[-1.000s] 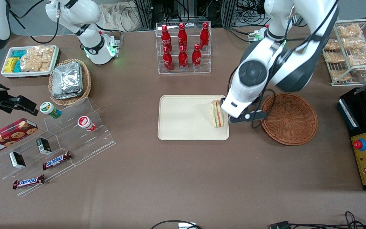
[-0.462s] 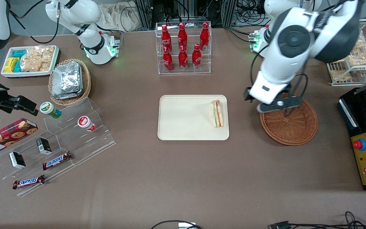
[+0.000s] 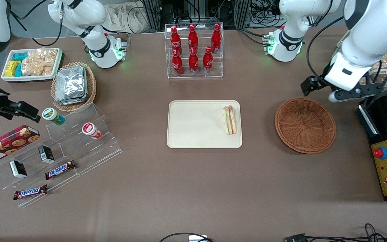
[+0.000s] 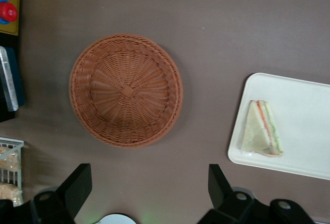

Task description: Place sandwich from basket to tray

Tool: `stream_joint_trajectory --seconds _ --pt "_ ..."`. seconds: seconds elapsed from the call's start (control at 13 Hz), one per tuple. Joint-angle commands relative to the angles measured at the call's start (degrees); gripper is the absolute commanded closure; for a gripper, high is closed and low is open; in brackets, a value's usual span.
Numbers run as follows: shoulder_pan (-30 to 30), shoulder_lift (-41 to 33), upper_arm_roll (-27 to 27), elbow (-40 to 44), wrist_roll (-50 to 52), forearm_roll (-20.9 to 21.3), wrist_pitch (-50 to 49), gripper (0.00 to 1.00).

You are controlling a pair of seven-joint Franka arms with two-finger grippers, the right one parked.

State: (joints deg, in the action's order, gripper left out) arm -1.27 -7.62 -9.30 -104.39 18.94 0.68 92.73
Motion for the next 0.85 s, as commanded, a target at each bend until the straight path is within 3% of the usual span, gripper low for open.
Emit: stream_joint_trajectory --seconds 0.0,0.15,0.77 --pt "-0.7 -1.0 3.8 -1.3 -5.8 -0.8 0.3 0.0" --pt "-0.8 -0.9 6.9 -1.3 -9.8 -0.8 0.3 0.0" --pt "-0.2 0.1 9.6 0.5 -10.7 0.5 -0.8 0.0"
